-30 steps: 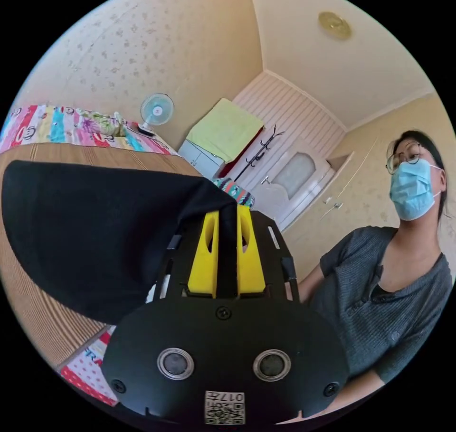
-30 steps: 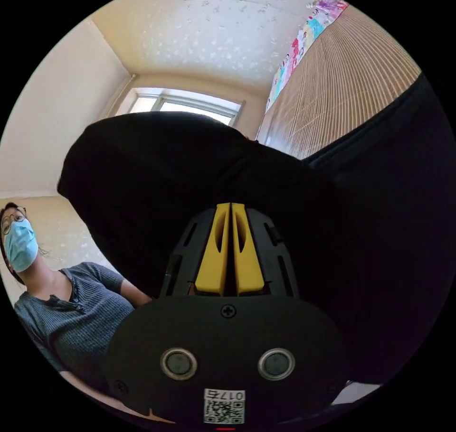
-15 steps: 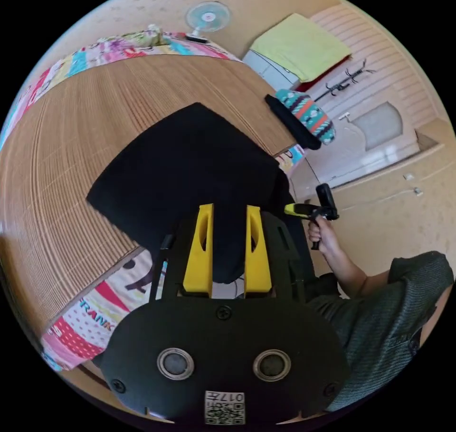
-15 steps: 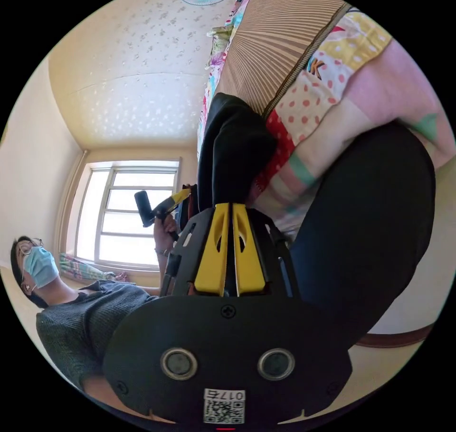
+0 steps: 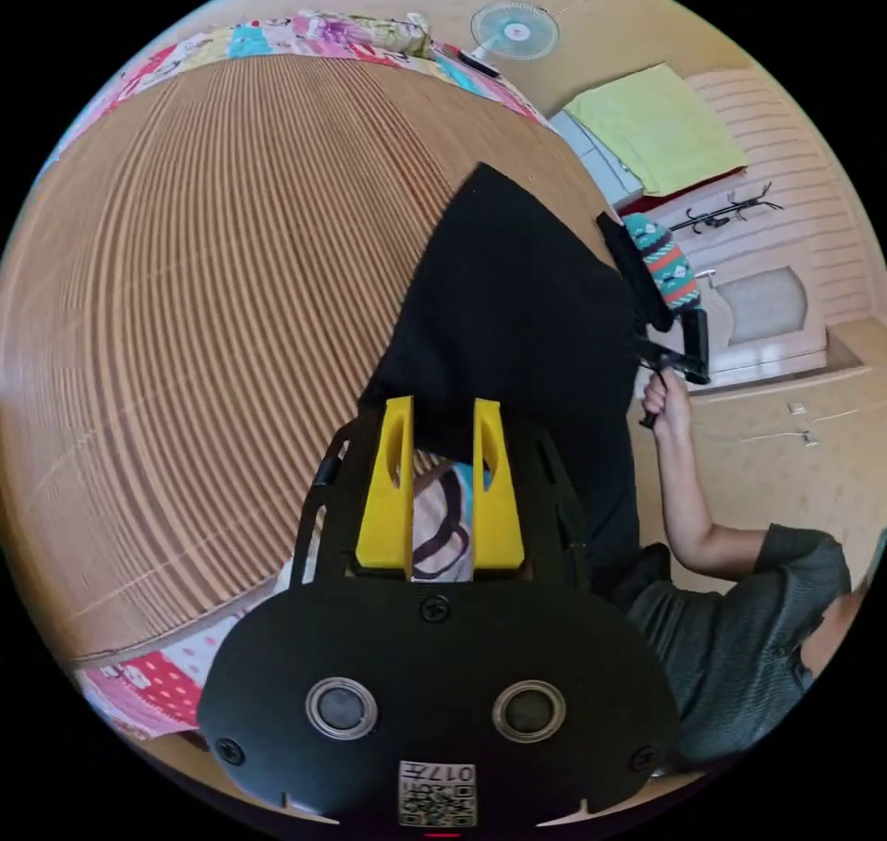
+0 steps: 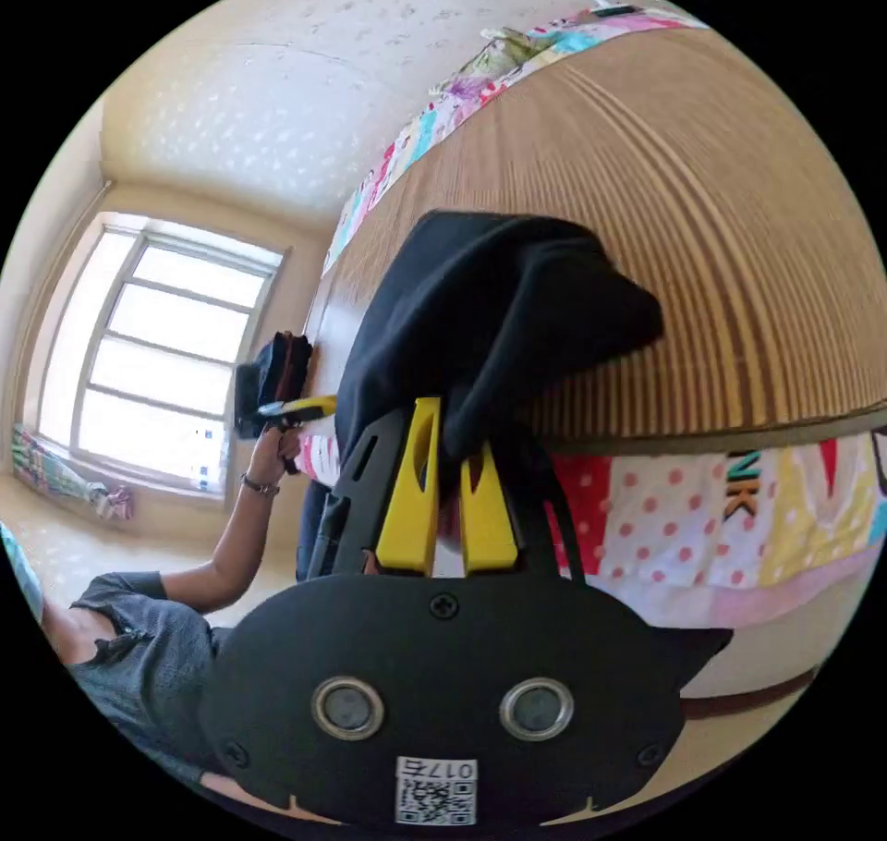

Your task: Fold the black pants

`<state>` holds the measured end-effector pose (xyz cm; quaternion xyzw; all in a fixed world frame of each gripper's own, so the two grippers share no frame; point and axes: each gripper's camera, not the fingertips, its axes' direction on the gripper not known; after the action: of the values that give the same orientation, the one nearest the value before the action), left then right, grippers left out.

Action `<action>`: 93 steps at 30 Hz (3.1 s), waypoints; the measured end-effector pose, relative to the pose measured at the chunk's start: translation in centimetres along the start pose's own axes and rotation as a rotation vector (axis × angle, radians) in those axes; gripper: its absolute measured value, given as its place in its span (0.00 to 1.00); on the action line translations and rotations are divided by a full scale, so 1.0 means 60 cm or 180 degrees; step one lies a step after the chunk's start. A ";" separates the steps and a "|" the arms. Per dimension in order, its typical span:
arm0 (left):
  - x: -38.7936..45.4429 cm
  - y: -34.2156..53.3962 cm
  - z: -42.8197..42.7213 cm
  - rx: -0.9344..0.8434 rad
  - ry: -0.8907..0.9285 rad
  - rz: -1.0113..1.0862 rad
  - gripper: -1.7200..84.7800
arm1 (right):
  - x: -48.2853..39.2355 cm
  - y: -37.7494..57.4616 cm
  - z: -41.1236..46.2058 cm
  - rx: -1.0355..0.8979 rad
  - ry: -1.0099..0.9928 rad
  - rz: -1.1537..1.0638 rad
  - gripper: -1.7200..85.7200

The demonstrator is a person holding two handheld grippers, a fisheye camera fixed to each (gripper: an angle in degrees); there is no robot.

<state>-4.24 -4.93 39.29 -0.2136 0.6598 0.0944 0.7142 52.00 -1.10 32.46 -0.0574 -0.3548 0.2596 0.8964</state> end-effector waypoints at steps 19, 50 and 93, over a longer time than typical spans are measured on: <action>-0.142 0.032 -0.082 0.0277 0.1452 -0.0561 0.11 | 0.076 0.300 -0.053 -0.0347 -0.1306 0.0713 0.21; -0.094 -0.049 -0.077 0.0610 0.3239 -0.0399 0.13 | -0.034 0.353 -0.302 -0.0101 -0.1682 -0.0371 0.09; 0.326 -0.059 0.246 -0.4594 -0.2105 0.0309 0.01 | -0.143 0.140 -0.198 0.0400 0.0836 -0.0571 0.03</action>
<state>12.75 -4.60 21.28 -0.5555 0.1980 0.5882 0.5534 51.06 2.73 16.01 -0.0027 -0.2214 0.1905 0.9564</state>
